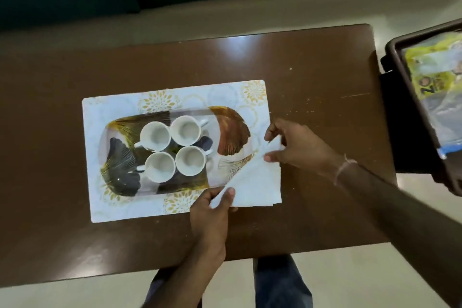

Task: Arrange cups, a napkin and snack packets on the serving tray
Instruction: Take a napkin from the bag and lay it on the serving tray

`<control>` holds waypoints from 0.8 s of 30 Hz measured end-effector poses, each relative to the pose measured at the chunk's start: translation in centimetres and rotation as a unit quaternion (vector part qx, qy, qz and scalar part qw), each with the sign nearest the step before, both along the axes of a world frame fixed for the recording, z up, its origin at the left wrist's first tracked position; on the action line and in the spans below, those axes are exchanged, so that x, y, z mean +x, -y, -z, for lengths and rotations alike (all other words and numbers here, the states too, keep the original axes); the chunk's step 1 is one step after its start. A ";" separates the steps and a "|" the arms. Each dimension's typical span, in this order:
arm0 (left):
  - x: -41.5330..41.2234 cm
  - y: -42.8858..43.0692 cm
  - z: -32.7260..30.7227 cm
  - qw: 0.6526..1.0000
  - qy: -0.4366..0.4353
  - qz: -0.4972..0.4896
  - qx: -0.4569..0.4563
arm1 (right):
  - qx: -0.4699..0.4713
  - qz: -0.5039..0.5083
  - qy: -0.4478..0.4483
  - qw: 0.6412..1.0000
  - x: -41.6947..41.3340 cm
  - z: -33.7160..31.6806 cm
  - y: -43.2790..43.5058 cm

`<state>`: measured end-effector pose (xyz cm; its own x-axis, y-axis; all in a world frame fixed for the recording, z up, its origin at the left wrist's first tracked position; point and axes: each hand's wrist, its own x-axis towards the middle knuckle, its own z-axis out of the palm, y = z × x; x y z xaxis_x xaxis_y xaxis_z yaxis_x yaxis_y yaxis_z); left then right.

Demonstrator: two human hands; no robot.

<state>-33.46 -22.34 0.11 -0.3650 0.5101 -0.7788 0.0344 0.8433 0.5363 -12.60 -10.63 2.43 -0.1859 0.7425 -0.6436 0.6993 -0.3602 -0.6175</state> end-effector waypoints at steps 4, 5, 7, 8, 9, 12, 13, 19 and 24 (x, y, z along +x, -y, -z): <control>-1.2 0.3 0.8 0.997 -0.071 -0.023 0.026 | -0.013 0.125 -0.023 0.992 -3.4 2.6 0.1; -1.3 0.1 0.9 0.995 -0.091 -0.028 0.036 | -0.013 0.152 -0.027 0.988 -4.0 3.1 0.0; -1.5 -0.4 1.2 0.991 -0.122 -0.030 0.050 | 0.003 0.177 -0.015 0.984 -5.0 3.8 -0.2; -1.6 -0.7 1.4 0.989 -0.138 -0.021 0.056 | 0.015 0.170 0.001 0.985 -5.4 4.0 -0.3; -1.7 -0.9 1.6 0.986 -0.156 -0.003 0.063 | 0.029 0.154 0.021 0.987 -6.0 4.1 -0.3; -1.5 -1.2 1.5 0.972 -0.224 0.047 0.053 | 0.098 0.069 0.132 0.984 -7.4 4.2 0.1; -1.4 -1.1 1.1 0.967 -0.245 0.053 0.046 | 0.132 0.043 0.182 0.973 -7.7 4.0 0.6; -0.8 1.4 -1.1 0.929 -0.269 0.180 0.178 | 0.330 -0.197 0.201 0.901 -9.0 4.0 6.0; -0.8 2.0 -0.1 0.879 -0.200 0.400 0.165 | 0.262 -0.271 0.174 0.910 -8.1 4.8 7.4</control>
<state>-34.30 -24.31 0.17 0.0020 0.9025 -0.4307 0.7876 0.2639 0.5568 -20.65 -18.00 -2.41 -0.4698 0.8239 -0.3169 0.8718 0.3767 -0.3130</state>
